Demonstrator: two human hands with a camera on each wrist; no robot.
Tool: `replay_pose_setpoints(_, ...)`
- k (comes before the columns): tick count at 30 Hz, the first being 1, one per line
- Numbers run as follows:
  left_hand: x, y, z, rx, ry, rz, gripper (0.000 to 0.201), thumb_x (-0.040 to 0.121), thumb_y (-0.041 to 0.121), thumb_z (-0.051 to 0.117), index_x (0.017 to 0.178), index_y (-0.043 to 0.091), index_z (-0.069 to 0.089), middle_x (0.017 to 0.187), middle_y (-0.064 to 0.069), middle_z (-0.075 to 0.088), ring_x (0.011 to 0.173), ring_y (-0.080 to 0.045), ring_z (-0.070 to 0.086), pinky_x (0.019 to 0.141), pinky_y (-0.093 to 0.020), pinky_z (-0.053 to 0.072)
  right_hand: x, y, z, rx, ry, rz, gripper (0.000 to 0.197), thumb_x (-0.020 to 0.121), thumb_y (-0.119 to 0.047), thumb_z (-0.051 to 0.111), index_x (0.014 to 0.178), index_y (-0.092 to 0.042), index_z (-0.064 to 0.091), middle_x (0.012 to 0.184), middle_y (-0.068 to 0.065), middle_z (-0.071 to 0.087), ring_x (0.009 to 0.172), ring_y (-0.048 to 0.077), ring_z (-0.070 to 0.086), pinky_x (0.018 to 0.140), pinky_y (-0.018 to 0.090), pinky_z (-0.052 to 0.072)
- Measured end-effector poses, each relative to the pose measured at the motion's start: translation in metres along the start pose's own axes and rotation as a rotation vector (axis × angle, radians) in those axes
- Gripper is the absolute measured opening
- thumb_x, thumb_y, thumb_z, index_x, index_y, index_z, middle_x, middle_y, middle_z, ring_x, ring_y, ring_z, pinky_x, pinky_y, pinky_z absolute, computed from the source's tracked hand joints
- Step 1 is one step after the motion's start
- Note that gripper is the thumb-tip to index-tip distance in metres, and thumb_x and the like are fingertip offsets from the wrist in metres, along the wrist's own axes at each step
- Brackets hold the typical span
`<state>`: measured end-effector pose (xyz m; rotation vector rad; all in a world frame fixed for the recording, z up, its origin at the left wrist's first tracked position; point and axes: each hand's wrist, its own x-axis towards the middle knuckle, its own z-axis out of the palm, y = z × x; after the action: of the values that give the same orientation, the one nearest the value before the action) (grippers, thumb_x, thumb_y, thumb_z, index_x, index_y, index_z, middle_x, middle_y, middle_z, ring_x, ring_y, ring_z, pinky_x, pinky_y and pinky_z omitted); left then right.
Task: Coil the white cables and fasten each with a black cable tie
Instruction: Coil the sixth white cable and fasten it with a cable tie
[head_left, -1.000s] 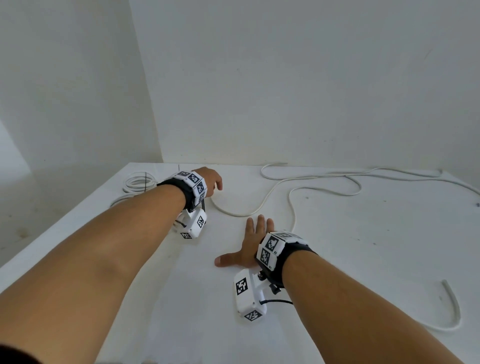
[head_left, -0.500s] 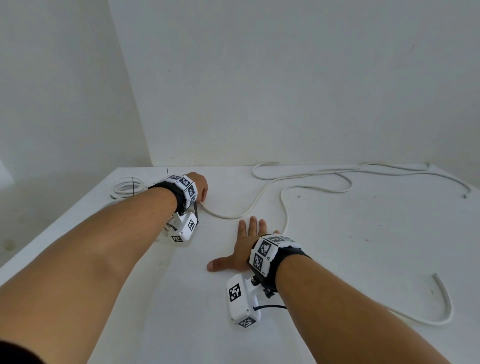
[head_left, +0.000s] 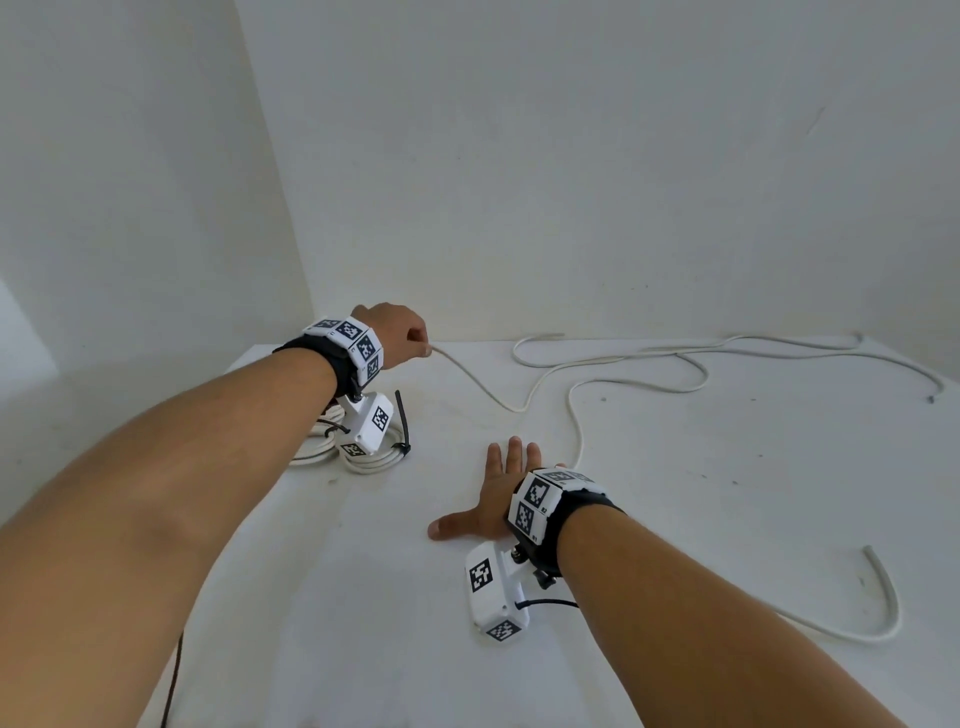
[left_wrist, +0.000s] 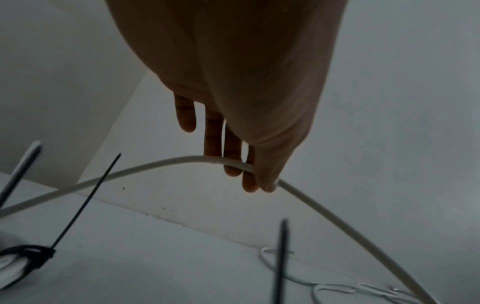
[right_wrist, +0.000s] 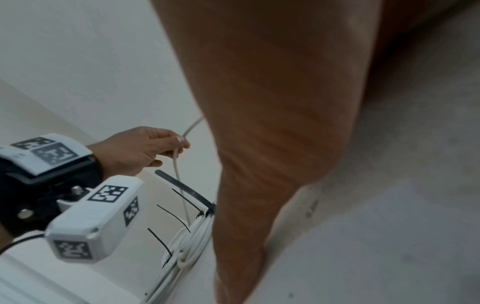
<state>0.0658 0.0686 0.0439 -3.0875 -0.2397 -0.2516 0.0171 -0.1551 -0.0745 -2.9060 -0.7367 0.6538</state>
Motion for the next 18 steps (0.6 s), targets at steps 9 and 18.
replay_pose_setpoints(9, -0.042, 0.03, -0.038, -0.51, 0.227, 0.079, 0.02, 0.098, 0.036, 0.054, 0.088, 0.018, 0.058, 0.074, -0.007, 0.054, 0.059, -0.019, 0.043, 0.059, -0.03, 0.04, -0.013, 0.001, -0.012, 0.081, 0.091, -0.08, 0.118, 0.072, -0.08, 0.06, 0.157, -0.014, 0.011, 0.165, 0.01, 0.0, 0.152, 0.034, -0.007, 0.12, 0.059, 0.011)
replay_pose_setpoints(18, -0.086, 0.067, -0.044, -0.701, 0.261, 0.118, 0.022, 0.095, 0.032, 0.057, 0.087, 0.012, 0.063, 0.065, 0.002, 0.05, 0.052, -0.008, 0.039, 0.055, -0.027, 0.033, -0.073, -0.003, -0.087, 0.482, 1.31, -0.626, 0.016, 0.087, -0.016, 0.058, 0.103, -0.015, 0.062, 0.112, 0.0, 0.059, 0.108, 0.017, 0.052, 0.093, 0.031, 0.043)
